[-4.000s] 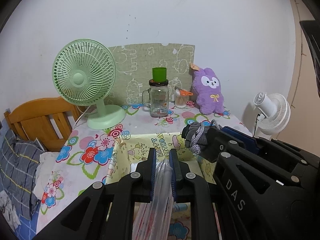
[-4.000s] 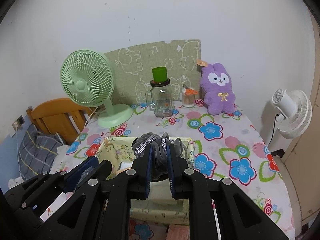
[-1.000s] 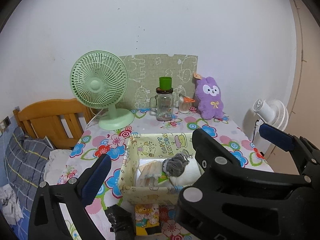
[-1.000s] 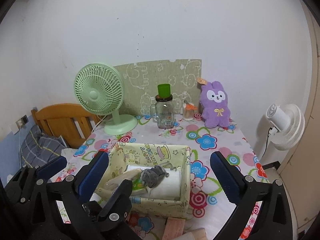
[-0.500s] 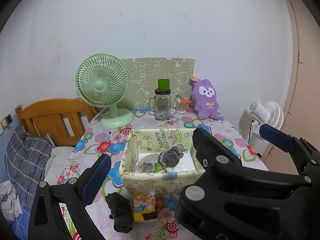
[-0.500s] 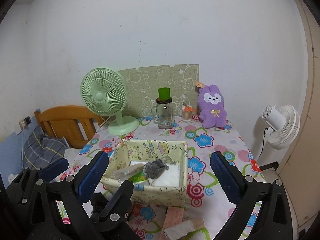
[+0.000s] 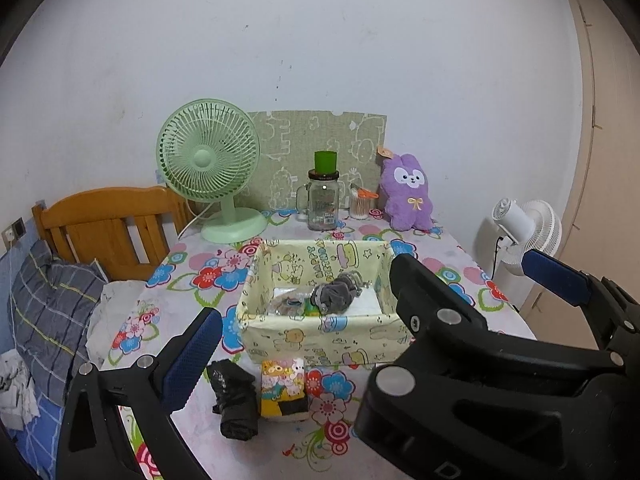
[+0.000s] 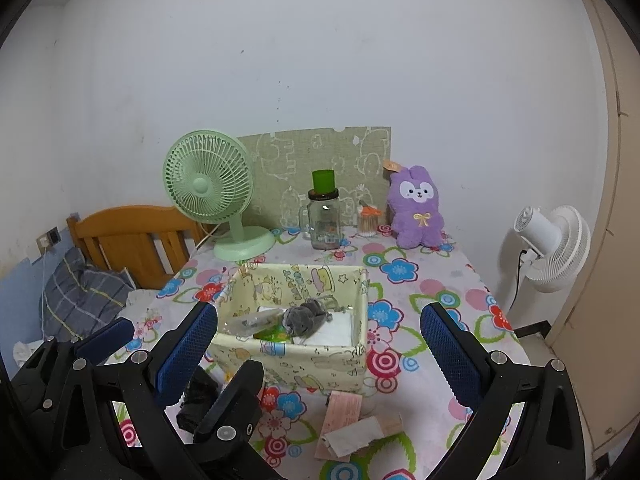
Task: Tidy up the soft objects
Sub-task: 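Withdraw both tools from the box back toward the remaining items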
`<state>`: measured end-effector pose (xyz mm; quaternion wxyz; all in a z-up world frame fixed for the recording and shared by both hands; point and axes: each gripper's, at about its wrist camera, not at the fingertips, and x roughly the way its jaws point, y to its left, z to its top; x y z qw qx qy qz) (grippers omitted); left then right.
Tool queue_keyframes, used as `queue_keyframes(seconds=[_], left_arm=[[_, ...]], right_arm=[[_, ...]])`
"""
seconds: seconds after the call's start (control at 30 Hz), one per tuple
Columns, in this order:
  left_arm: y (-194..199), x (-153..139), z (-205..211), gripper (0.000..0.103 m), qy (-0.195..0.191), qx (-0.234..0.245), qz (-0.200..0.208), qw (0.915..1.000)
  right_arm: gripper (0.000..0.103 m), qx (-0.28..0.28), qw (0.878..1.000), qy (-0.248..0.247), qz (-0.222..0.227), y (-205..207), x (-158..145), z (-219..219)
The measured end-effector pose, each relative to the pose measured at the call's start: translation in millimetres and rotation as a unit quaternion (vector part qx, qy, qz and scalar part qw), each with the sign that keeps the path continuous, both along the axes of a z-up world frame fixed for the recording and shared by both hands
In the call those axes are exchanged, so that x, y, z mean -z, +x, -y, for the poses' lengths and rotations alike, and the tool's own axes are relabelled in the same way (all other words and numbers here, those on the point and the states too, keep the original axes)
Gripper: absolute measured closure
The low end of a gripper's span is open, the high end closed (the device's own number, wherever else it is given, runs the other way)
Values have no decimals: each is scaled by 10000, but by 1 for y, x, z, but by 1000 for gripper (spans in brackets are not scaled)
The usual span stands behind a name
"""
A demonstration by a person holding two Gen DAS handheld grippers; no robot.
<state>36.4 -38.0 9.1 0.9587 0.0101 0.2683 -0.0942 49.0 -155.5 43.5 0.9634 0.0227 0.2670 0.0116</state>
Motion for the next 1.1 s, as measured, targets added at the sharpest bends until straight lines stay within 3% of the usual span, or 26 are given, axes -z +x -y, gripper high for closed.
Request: queue_keyframes(seconds=[0.27,0.8,1.1], left_arm=[[-5,14,1,1,-66,-27,-60,10000],[-8,60,7,1,179,-83,-252,9995],[2,94,16,1,219,-9,-686,9974]], right_arm=[[0,-55,10000,-54,-33,-6,12,0],[0,70,9995,-49,-303,-10,63,4],[0,218,9974,6,-684,-3,100,15]])
